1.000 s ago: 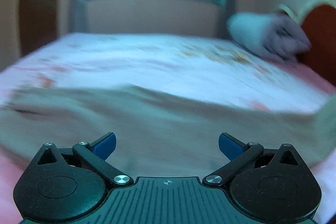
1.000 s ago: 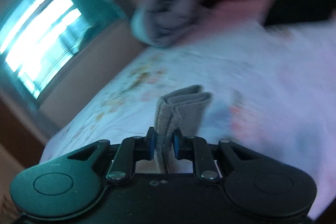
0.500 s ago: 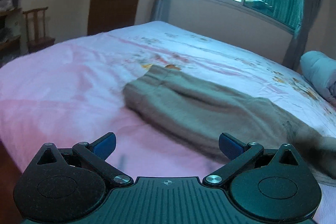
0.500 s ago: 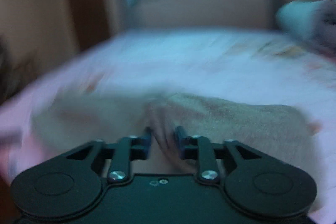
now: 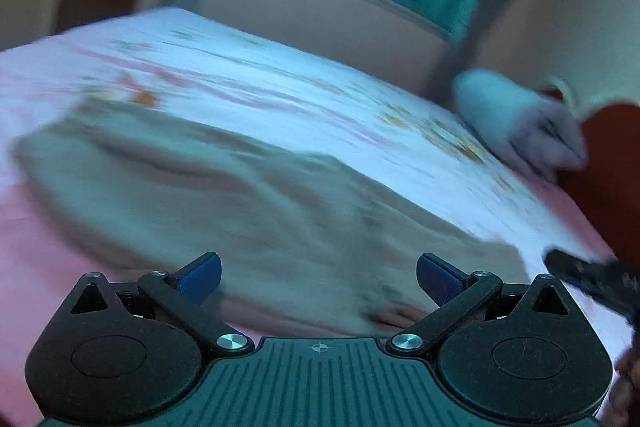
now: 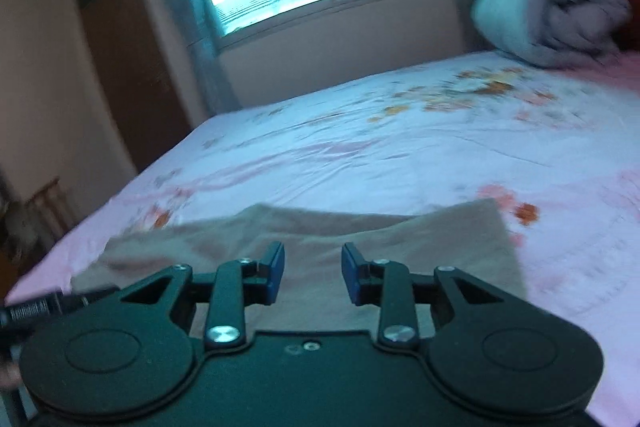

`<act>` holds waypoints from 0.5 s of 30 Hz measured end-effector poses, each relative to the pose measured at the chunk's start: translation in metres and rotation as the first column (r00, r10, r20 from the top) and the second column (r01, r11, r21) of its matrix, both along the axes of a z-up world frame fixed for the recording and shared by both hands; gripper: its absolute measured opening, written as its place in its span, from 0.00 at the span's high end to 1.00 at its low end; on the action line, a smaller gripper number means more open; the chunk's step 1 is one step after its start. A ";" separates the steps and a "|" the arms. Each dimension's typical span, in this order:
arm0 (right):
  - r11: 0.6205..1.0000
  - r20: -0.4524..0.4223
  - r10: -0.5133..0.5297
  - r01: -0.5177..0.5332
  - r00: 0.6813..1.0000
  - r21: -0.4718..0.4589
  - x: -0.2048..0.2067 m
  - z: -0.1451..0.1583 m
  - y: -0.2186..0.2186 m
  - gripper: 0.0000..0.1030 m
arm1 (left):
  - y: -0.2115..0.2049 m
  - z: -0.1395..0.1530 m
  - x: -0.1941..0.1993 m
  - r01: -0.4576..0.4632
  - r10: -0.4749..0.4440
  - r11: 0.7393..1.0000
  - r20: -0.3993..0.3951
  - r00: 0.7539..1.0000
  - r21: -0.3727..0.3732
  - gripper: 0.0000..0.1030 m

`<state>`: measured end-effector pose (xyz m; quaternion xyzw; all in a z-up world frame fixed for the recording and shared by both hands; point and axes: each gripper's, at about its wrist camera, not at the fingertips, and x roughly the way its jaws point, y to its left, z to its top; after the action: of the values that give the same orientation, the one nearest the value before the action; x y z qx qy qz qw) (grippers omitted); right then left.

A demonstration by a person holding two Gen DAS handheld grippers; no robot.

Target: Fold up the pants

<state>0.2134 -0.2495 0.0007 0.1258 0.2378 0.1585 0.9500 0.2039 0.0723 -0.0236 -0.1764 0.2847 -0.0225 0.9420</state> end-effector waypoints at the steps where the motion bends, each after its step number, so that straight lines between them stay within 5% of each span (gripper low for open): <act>1: 0.999 -0.002 -0.034 0.034 0.999 0.001 0.001 -0.001 -0.009 0.74 | -0.012 -0.001 0.006 0.025 -0.025 1.000 -0.017 1.000 0.008 0.00; 5: 0.995 -0.017 -0.097 0.097 0.995 0.004 -0.007 -0.011 -0.039 0.69 | -0.040 -0.011 0.024 0.079 -0.081 0.997 -0.072 0.994 -0.026 0.34; 11: 0.989 -0.007 -0.145 0.145 0.989 -0.015 -0.023 -0.025 -0.070 0.60 | -0.057 -0.015 0.027 0.100 -0.104 0.994 -0.075 0.992 -0.053 0.54; 15: 0.985 -0.025 -0.169 0.170 0.985 0.024 -0.027 -0.031 -0.083 0.59 | -0.060 -0.026 0.031 0.080 -0.087 0.995 -0.125 0.988 -0.062 0.55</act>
<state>0.1866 -0.3320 -0.0303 0.1597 0.2353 0.0788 0.9555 0.2349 0.0122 -0.0492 -0.1919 0.3508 -0.0587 0.9147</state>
